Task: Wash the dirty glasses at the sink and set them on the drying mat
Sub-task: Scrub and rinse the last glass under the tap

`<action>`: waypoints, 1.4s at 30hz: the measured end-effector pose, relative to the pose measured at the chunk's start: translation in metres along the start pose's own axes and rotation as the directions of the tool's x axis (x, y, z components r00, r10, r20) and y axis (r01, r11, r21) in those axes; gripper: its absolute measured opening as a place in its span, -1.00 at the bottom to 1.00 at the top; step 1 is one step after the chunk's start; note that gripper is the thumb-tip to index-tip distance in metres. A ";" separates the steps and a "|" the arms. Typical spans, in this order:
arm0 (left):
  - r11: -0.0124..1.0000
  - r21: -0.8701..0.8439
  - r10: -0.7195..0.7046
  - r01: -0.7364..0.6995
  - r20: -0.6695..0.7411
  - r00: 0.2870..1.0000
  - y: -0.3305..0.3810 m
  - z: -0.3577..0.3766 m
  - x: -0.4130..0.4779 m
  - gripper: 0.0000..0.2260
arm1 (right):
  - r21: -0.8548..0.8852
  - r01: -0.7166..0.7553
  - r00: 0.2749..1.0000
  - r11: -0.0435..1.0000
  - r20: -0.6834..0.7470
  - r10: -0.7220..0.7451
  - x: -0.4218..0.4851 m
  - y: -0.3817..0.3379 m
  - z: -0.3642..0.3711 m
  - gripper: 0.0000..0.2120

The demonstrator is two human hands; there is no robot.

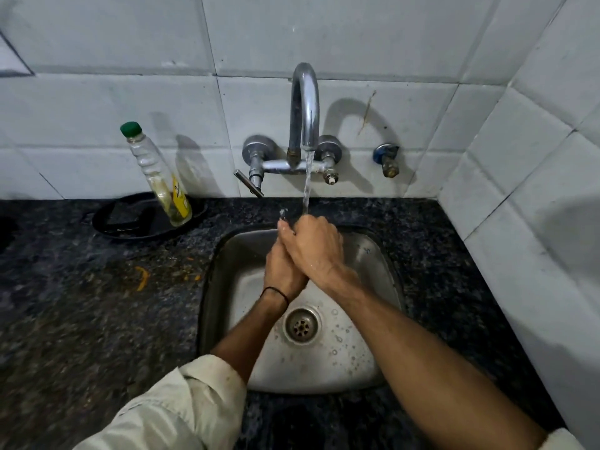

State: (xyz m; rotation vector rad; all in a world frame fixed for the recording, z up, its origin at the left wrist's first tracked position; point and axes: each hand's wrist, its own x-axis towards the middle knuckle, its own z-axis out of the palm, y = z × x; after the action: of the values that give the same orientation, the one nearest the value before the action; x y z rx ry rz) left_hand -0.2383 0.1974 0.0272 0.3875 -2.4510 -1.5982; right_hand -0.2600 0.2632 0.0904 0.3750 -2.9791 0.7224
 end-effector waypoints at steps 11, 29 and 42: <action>0.980 0.201 0.012 0.003 -0.071 0.997 0.008 -0.005 0.007 -0.93 | 0.086 -0.008 1.000 0.996 -0.018 0.010 0.004 -0.003 0.005 -0.55; 0.988 -0.116 0.109 -0.104 0.038 0.993 -0.021 -0.017 0.010 -0.98 | 0.015 0.305 0.910 0.952 0.288 -0.297 -0.021 0.017 -0.006 -0.92; 0.981 -0.119 0.163 -0.157 0.046 0.986 -0.016 -0.004 0.011 -0.87 | 0.135 -0.018 0.972 0.991 0.233 -0.014 -0.018 0.009 0.012 -0.84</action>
State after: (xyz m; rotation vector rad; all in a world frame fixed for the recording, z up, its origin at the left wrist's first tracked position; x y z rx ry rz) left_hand -0.2456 0.1845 0.0144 0.1262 -2.3477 -1.6917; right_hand -0.2446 0.2693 0.0741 0.4972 -3.1563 0.9487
